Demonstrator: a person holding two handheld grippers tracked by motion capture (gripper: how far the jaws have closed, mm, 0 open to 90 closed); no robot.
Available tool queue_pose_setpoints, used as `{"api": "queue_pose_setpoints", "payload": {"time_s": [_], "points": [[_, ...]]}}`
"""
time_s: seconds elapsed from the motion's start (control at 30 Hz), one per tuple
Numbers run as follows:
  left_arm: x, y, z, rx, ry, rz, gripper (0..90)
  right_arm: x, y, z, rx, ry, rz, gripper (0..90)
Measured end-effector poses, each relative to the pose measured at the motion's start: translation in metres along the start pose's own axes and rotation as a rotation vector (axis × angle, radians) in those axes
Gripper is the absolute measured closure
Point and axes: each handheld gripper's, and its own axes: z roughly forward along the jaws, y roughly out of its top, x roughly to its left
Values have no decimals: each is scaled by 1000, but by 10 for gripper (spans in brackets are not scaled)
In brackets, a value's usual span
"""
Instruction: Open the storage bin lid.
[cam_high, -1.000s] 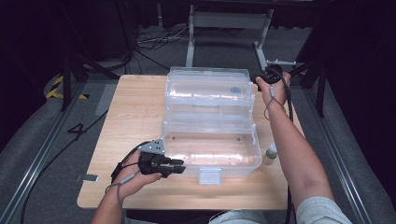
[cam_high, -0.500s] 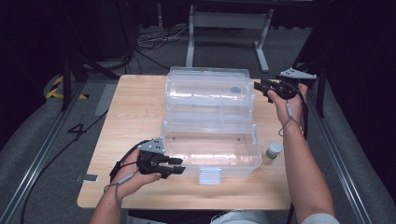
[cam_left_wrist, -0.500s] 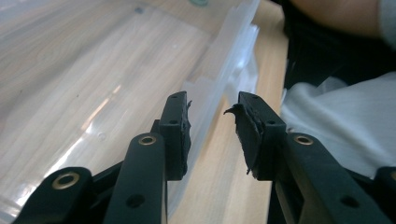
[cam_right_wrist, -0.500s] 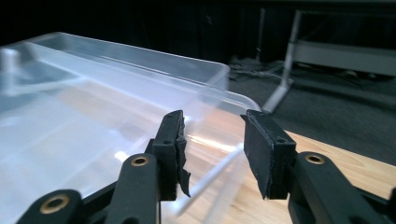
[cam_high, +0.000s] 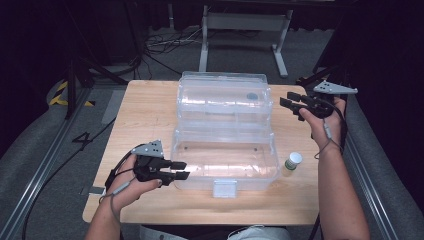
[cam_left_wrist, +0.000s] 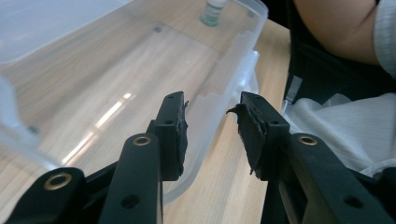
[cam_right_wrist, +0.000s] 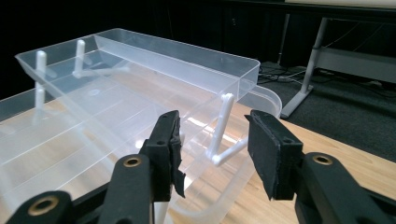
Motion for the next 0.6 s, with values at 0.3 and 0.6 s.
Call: {"api": "queue_pose_setpoints", "payload": {"time_s": [0.3, 0.6], "points": [[15, 7, -15, 25, 52, -12, 593, 0, -8, -35, 28, -21, -7, 527], [25, 12, -22, 21, 94, -34, 581, -2, -16, -63, 30, -49, 13, 516]]}}
